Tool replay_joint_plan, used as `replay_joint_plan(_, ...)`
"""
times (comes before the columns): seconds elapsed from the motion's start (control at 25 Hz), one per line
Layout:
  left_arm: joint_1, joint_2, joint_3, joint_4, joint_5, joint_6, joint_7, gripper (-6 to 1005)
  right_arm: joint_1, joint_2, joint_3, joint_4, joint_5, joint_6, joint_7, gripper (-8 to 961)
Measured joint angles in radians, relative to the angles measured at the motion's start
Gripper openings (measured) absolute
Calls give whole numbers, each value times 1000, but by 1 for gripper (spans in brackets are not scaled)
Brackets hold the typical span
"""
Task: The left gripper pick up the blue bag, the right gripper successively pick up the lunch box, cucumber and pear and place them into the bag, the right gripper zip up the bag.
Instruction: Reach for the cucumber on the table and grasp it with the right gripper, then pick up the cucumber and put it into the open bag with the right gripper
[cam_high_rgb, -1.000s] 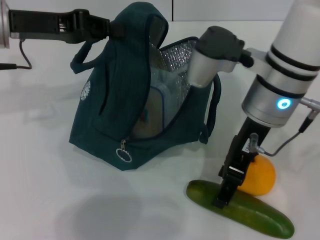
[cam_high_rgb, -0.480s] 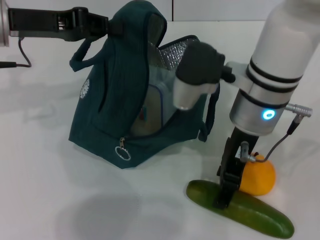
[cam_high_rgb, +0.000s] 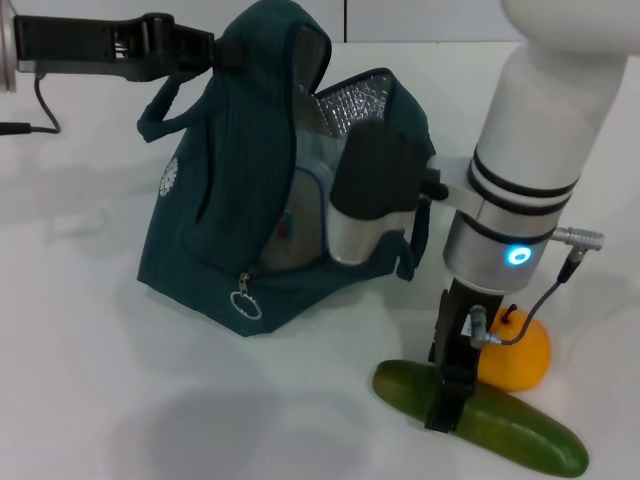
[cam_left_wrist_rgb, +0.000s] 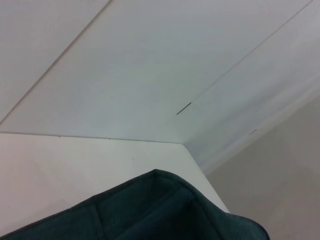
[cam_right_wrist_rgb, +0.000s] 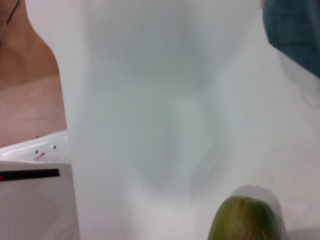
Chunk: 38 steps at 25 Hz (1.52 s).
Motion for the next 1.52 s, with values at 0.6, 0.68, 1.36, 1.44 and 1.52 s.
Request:
replay_joint_plan(0.6,-1,9,0,0,0,-4,0,54,44,0,-101,-1,13,39,1,761)
replay_joint_plan(0.68,-1,10,0,0,0,-5,0,54,44,0,-102,-1,13,40,1,760)
replay_joint_plan(1.36,-1,12,-4,1,0,-5,-1,54,46,0,-110,7,5,41,2,611)
replay_joint_plan(1.44,-1,12,-16,1,0,-5,0,54,50,0,-115,8,4,41,2,611)
replay_joint_plan(1.52,-2,13,-25,2,0,-5,1,54,55,0,-122,9,2,43,2,610)
